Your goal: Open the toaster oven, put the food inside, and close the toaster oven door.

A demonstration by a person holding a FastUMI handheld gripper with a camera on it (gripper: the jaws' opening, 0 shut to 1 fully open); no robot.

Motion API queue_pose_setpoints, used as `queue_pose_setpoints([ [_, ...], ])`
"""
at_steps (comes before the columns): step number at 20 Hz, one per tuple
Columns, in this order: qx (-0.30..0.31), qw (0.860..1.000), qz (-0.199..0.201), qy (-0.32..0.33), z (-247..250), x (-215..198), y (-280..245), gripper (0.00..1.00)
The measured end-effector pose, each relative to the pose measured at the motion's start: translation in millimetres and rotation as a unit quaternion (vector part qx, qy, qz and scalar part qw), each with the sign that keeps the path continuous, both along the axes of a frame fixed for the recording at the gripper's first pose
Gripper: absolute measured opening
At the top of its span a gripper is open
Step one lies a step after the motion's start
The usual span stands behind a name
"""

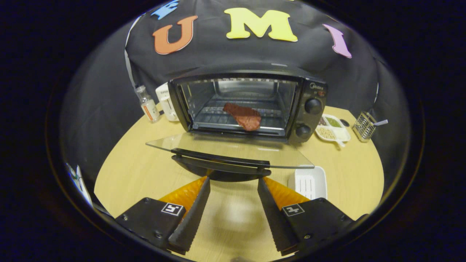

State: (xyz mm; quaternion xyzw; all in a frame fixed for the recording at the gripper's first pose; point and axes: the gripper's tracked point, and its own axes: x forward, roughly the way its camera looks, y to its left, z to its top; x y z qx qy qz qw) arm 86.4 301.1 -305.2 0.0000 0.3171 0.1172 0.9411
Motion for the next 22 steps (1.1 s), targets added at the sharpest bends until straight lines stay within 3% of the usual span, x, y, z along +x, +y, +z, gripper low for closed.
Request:
queue_pose_setpoints([
  [10,-0.003,0.997,0.004,-0.078,77.4,43.2,-1.3,0.83],
  [16,-0.009,0.996,0.002,-0.087,87.0,33.5,-17.0,0.83],
  [22,-0.024,0.994,-0.023,-0.1,100.9,14.0,-66.4,0.84],
])
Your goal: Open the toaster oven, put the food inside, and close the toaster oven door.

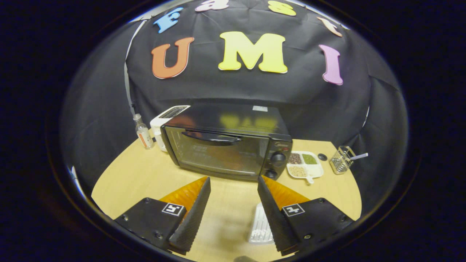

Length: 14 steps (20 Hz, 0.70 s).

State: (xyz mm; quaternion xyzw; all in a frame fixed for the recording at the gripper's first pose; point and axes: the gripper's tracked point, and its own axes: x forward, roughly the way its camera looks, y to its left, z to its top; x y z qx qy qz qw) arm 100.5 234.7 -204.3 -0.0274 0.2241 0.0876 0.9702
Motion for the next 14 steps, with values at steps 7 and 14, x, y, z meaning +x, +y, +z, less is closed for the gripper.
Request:
queue_pose_setpoints([
  [7,0.017,0.996,-0.036,-0.079,81.9,-46.0,-77.3,0.84],
  [14,0.045,0.981,-0.042,-0.186,168.2,-107.2,-160.4,1.0],
])
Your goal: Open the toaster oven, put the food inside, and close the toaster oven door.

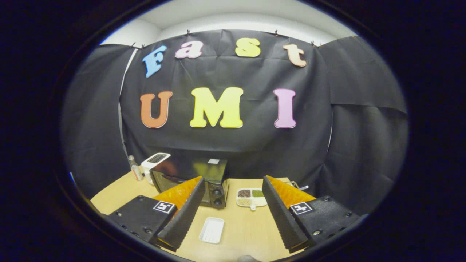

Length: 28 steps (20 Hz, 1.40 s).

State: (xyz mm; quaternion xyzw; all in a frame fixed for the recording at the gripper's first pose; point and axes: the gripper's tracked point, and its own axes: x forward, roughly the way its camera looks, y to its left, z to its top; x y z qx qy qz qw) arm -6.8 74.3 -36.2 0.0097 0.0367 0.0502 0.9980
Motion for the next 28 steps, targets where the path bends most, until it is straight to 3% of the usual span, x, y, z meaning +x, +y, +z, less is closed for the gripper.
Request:
queue_pose_setpoints([
  [6,0.016,0.999,0.01,-0.051,26.7,-43.3,-76.3,1.0],
  [14,0.025,0.998,0.022,-0.061,19.3,-63.4,-120.8,1.0],
  [22,-0.003,0.998,0.003,-0.066,29.5,-70.2,-124.6,1.0],
  [28,0.01,0.997,0.001,-0.08,44.7,-81.4,-106.4,1.0],
])
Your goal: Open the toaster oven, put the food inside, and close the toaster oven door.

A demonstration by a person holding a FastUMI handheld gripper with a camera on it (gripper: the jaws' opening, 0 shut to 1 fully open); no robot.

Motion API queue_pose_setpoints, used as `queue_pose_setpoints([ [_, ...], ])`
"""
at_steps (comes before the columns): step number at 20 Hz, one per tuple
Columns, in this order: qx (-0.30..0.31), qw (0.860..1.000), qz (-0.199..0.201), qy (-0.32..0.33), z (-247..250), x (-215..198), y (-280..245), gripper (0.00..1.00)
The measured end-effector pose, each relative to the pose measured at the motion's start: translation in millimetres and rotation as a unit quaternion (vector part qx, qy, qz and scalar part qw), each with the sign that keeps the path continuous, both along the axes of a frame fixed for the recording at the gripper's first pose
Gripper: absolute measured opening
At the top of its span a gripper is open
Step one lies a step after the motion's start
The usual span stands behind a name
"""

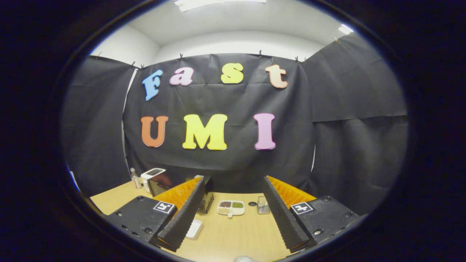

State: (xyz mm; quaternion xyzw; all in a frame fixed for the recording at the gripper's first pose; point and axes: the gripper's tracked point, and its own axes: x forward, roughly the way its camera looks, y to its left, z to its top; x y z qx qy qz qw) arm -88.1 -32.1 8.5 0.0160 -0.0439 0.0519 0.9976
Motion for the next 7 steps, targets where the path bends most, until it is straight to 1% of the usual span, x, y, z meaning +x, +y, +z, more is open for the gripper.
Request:
queue_pose_setpoints([
  [7,0.003,1.0,-0.014,0.006,4.8,-6.4,8.5,1.0],
])
